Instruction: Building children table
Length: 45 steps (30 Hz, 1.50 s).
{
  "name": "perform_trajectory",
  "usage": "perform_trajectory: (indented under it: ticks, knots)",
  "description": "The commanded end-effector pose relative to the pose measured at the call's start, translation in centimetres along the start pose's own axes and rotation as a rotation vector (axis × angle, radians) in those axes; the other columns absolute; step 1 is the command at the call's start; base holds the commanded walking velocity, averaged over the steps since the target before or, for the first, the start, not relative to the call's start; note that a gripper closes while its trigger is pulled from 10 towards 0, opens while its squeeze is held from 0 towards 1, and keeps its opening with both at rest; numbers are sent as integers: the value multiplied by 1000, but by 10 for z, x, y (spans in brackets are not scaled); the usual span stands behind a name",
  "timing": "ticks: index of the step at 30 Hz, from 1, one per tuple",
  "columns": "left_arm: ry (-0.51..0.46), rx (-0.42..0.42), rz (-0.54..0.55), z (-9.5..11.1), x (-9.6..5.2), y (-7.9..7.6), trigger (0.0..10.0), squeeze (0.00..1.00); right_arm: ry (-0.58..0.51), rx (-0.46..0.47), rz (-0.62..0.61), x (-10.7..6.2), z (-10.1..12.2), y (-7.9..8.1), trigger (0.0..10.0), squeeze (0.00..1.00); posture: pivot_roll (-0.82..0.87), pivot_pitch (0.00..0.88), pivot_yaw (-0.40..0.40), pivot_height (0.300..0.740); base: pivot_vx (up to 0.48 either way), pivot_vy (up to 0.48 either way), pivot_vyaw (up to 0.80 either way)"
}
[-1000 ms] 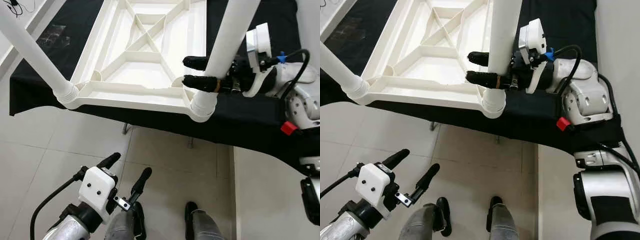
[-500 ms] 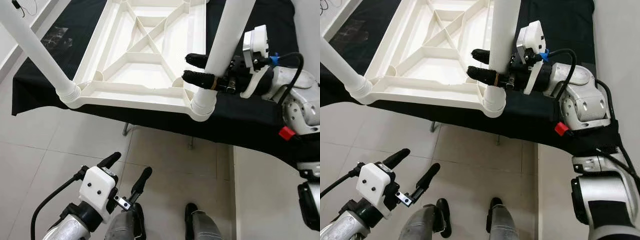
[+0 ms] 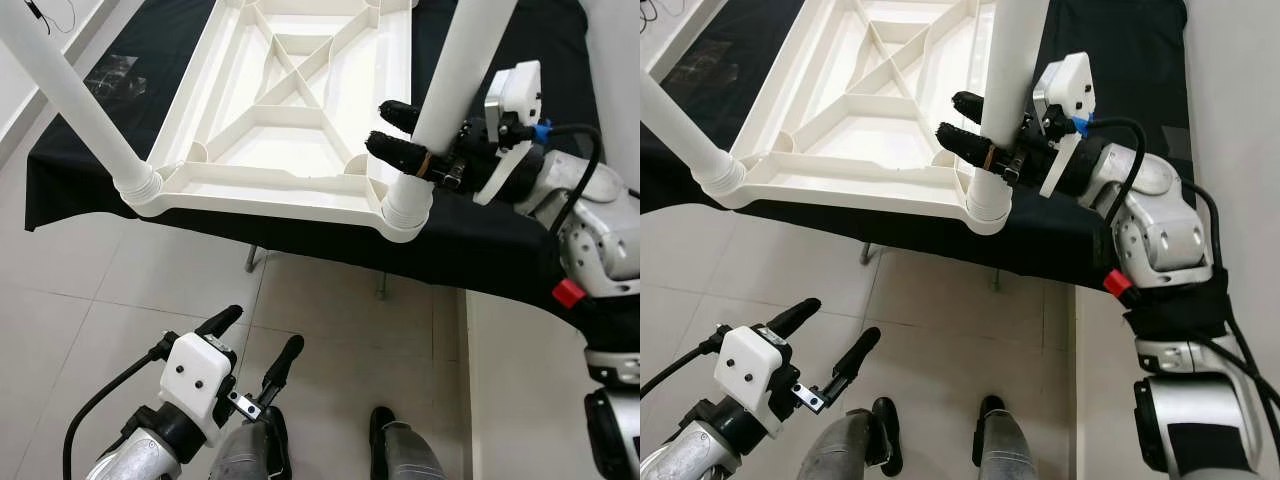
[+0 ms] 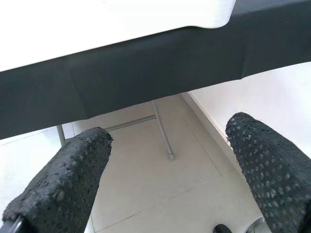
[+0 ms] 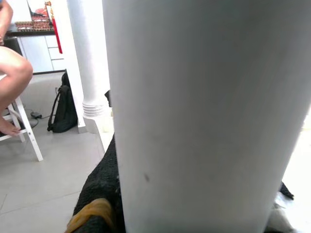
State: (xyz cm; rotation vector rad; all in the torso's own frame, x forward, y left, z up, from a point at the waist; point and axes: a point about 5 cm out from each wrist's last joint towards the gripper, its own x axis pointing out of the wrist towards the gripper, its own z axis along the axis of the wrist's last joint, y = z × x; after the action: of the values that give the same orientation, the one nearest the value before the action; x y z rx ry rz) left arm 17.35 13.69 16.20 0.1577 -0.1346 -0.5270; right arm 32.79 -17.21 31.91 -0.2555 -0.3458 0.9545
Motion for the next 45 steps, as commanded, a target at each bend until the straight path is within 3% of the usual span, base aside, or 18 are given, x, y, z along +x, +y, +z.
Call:
perform_trajectory:
  ticks: [1, 15, 21, 34, 36, 45]
  knots:
    - [22, -5, -4, -5, -3, -1, 10000, 0, 113, 69, -50, -6, -28, 1, 10000, 0, 65, 366, 59, 740, 0, 0, 0]
    - [21, -3, 0, -6, -2, 0, 10000, 0, 172, 44, -132, 0, -32, 12, 10000, 0, 55, 361, 59, 740, 0, 0, 0]
    - [17, -2, 2, -7, -1, 1, 10000, 0, 168, 75, -275, 1, -40, 29, 10000, 0, 47, 355, 52, 740, 0, 0, 0]
    - [12, 0, 3, -8, 1, 2, 10000, 0, 199, 127, -413, 3, -49, 42, 10000, 0, 36, 345, 51, 740, 0, 0, 0]
    - [10, 1, 5, -8, 2, 2, 10000, 0, 224, 114, -512, 2, -51, 43, 10000, 0, 36, 345, 51, 740, 0, 0, 0]
    - [9, 4, 7, -9, 3, 4, 10000, 0, 248, 101, -661, 1, -53, 55, 10000, 0, 31, 337, 50, 740, 0, 0, 0]
